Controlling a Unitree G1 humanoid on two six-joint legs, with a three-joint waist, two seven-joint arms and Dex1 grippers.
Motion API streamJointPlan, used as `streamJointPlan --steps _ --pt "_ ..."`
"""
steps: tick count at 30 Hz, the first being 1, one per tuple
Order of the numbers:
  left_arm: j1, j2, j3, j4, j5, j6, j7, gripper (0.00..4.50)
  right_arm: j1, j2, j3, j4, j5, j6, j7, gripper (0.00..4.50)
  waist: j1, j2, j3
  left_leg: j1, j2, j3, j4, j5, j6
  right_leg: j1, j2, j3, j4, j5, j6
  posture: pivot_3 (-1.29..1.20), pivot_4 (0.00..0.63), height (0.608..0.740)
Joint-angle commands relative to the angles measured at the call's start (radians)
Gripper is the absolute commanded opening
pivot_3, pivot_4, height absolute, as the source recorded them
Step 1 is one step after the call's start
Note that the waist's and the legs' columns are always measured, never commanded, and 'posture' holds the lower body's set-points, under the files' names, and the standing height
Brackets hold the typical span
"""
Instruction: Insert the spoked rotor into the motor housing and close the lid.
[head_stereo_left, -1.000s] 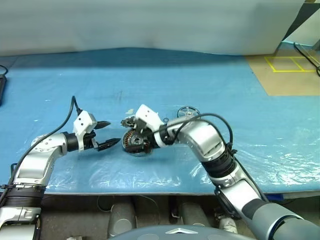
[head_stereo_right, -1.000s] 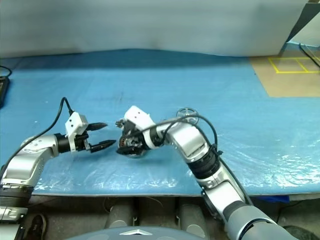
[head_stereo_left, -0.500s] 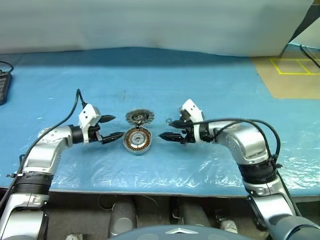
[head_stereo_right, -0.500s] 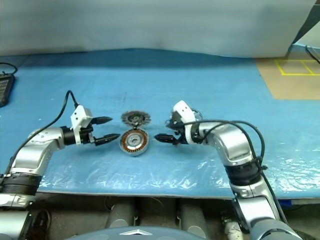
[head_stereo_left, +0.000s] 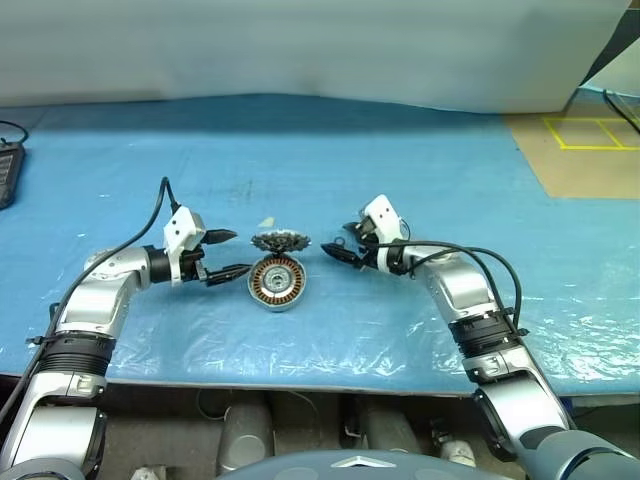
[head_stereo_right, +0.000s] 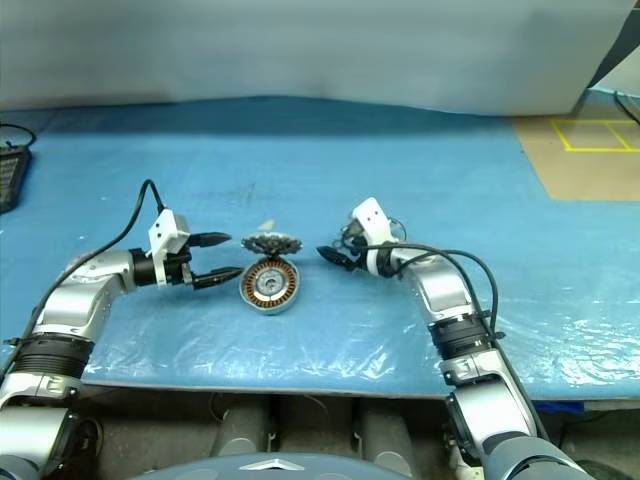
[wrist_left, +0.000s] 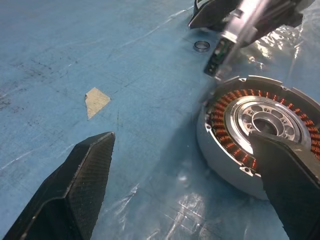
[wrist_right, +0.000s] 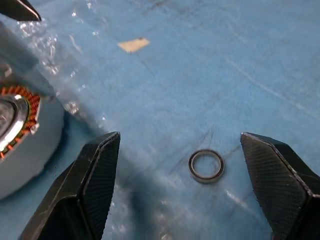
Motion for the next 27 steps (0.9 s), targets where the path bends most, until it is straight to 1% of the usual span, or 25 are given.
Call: streamJointPlan --steps 1,7,11,14,17,23,27 --pt "0.004 0.001 0.018 -0.012 -0.002 -0.026 -0.002 4.50 0.002 0.002 -0.014 0.003 0.000 -0.047 -0.001 3.98 0.000 0.000 0.000 0.000 0.000 0.000 0.000 0.000 0.000 0.000 0.000 0.000 0.000 0.000 0.000 0.00 0.150 0.740" --pt "0.017 -0.014 0.012 -0.036 -0.004 -0.018 0.012 4.50 0.003 0.011 -0.006 0.074 -0.036 -0.097 -0.036 3.98 0.000 0.000 0.000 0.001 0.001 0.000 0.001 0.000 0.000 0.000 0.000 0.000 0.001 0.000 0.000 0.00 0.150 0.740" --pt "0.018 -0.017 0.008 -0.048 -0.001 -0.009 0.019 4.50 0.017 0.006 -0.005 0.075 -0.043 -0.077 -0.046 3.98 0.000 0.000 0.000 0.001 0.001 0.000 0.000 0.000 0.000 0.000 0.000 0.000 0.001 0.000 0.000 0.00 0.150 0.740" --pt "0.010 -0.017 0.005 -0.046 0.001 -0.006 0.024 4.50 0.033 0.002 0.004 0.074 -0.057 -0.058 -0.060 3.38 0.003 0.000 0.000 0.001 0.001 0.000 0.001 0.000 0.000 0.001 0.000 0.000 0.001 0.000 0.000 0.00 0.150 0.740" --pt "0.008 -0.017 0.001 -0.041 0.003 -0.008 0.022 4.50 0.054 -0.010 0.014 0.051 -0.072 -0.043 -0.062 2.37 0.003 -0.001 0.000 0.002 0.001 0.000 0.001 0.000 0.000 0.002 -0.001 0.000 0.000 0.000 0.000 0.00 0.150 0.740" --pt "-0.007 -0.021 -0.006 -0.017 0.008 -0.017 0.016 4.50 0.078 -0.028 0.013 -0.004 -0.062 0.000 -0.052 2.37 0.002 -0.001 -0.001 0.003 0.001 0.000 0.000 0.000 0.000 0.002 -0.001 0.000 0.000 0.000 0.000 0.00 0.150 0.740" --pt "-0.010 -0.023 -0.008 -0.003 0.010 -0.027 0.013 4.50 0.080 -0.019 0.002 0.013 -0.062 -0.008 -0.070 2.37 0.002 -0.001 -0.001 0.003 0.001 0.000 0.000 0.000 0.000 0.002 -0.001 0.000 0.000 0.000 0.000 0.00 0.150 0.740"
